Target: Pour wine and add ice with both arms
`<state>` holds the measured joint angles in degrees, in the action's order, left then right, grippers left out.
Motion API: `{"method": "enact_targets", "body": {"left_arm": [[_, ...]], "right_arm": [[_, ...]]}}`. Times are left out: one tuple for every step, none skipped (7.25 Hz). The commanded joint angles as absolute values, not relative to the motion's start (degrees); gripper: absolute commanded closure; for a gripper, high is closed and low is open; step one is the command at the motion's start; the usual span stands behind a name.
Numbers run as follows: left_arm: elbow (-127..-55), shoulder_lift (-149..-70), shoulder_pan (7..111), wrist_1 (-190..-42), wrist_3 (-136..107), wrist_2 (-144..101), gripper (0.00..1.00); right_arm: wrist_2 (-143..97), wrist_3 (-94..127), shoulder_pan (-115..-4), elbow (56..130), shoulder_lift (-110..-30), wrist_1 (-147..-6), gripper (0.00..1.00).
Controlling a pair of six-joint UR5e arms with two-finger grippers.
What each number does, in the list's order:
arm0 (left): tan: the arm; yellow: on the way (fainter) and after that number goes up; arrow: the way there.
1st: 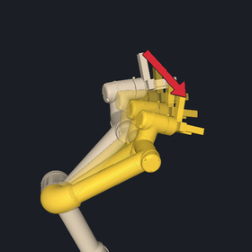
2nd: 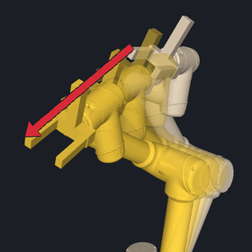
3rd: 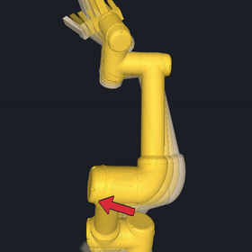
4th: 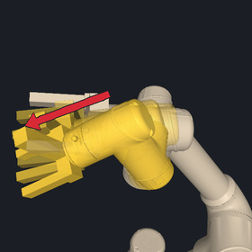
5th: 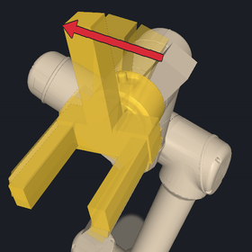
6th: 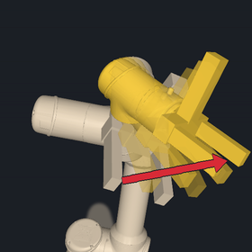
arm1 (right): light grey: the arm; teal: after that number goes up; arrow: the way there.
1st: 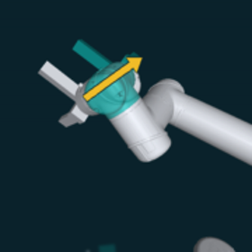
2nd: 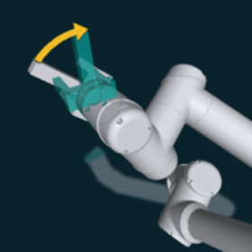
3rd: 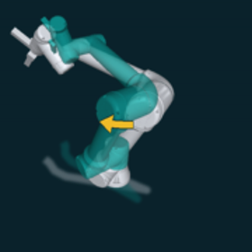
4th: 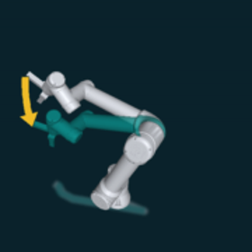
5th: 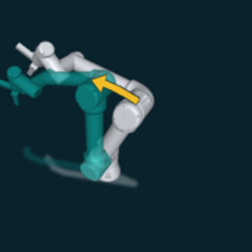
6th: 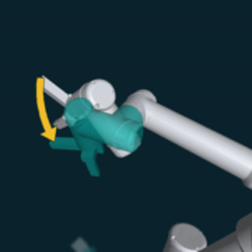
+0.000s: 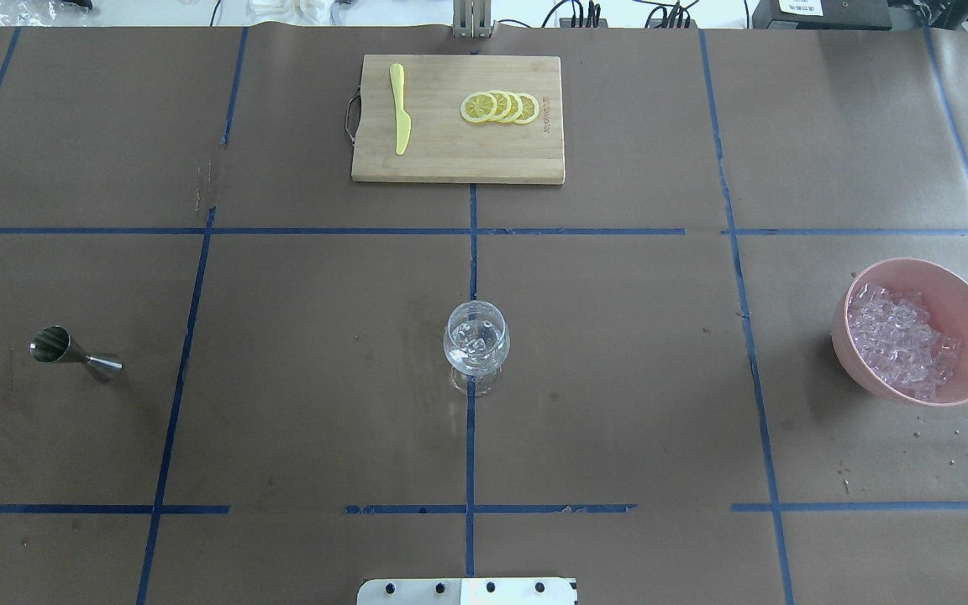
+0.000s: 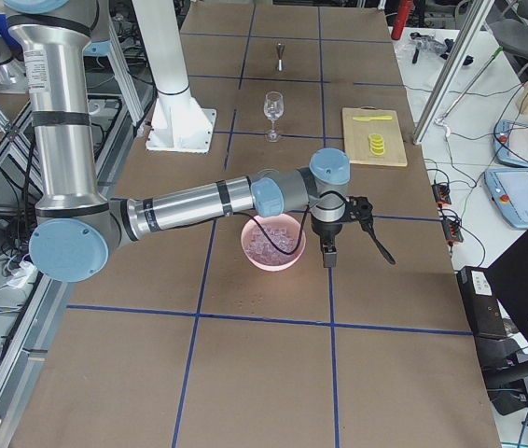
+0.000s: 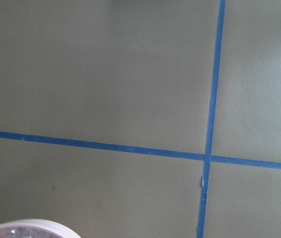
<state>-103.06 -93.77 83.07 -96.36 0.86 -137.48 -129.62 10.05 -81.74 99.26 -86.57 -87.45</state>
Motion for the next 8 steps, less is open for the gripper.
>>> {"method": "enact_targets", "body": {"left_arm": [[-109.73, -86.26, 84.19, -95.97, 1.66, -134.34, 0.0], [-108.99, -86.22, 84.29, -96.76, 5.24, -127.95, 0.0], [-105.94, -86.39, 84.29, -97.12, 8.67, -127.45, 0.0], [-105.47, -86.14, 84.29, -96.51, 8.79, -129.62, 0.0], [-104.6, -85.87, 84.29, -95.02, 8.53, -134.25, 0.0], [-103.89, -86.04, 84.29, -90.31, 7.66, -137.86, 0.0], [-103.54, -86.39, 84.29, -85.91, 7.65, -138.16, 0.0], [-103.88, -86.05, 84.46, -85.43, 8.43, -137.47, 0.0]], "right_arm": [[-130.51, 2.76, -83.58, 96.35, -86.49, -89.81, 0.0], [-131.65, -2.76, -85.41, 93.37, -86.57, -89.82, 0.0], [-133.31, -4.47, -86.21, 92.91, -86.75, -90.09, 0.0], [-133.42, -4.48, -86.22, 92.99, -87.53, -90.09, 0.0], [-133.5, -4.05, -86.22, 93.77, -88.06, -90.09, 0.0], [-134.99, -4.04, -86.22, 93.61, -88.07, -90.09, 0.0], [-135.26, -3.96, -86.13, 93.6, -88.24, -90.09, 0.0], [-135.35, -3.96, -86.13, 93.6, -88.24, -90.0, 0.0]]}}
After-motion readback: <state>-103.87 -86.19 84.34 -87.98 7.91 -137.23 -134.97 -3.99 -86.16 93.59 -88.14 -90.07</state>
